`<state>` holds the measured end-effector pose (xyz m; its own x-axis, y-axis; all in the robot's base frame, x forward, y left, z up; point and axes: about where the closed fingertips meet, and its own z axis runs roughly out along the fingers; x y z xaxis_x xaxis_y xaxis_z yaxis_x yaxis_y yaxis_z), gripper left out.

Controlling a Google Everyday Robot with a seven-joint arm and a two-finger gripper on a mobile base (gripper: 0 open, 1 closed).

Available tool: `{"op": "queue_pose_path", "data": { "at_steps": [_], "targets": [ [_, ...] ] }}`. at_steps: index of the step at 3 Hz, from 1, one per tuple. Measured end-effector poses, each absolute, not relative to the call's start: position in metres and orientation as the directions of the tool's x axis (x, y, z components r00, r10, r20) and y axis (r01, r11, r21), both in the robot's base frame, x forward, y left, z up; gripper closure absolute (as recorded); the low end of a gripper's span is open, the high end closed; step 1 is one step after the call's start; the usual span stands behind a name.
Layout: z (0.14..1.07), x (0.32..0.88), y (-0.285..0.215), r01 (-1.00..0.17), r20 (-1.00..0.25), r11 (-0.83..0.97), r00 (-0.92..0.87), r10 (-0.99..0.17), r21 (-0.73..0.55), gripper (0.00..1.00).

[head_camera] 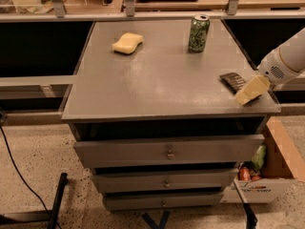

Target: Move rxbar chocolate near green can

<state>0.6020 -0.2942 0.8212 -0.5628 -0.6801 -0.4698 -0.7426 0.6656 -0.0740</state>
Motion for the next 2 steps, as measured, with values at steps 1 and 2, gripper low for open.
{"op": "queue_pose_path", "data": {
  "at_steps": [1, 2],
  "targets": [
    [0.8166, 0.6016, -0.2889, -0.754, -0.465, 0.654, -0.557, -0.688, -0.064, 0.18],
    [0.8139, 0.6021, -0.2864, -0.762, -0.461, 0.644, -0.552, -0.695, -0.059, 0.41]
  ]
}}
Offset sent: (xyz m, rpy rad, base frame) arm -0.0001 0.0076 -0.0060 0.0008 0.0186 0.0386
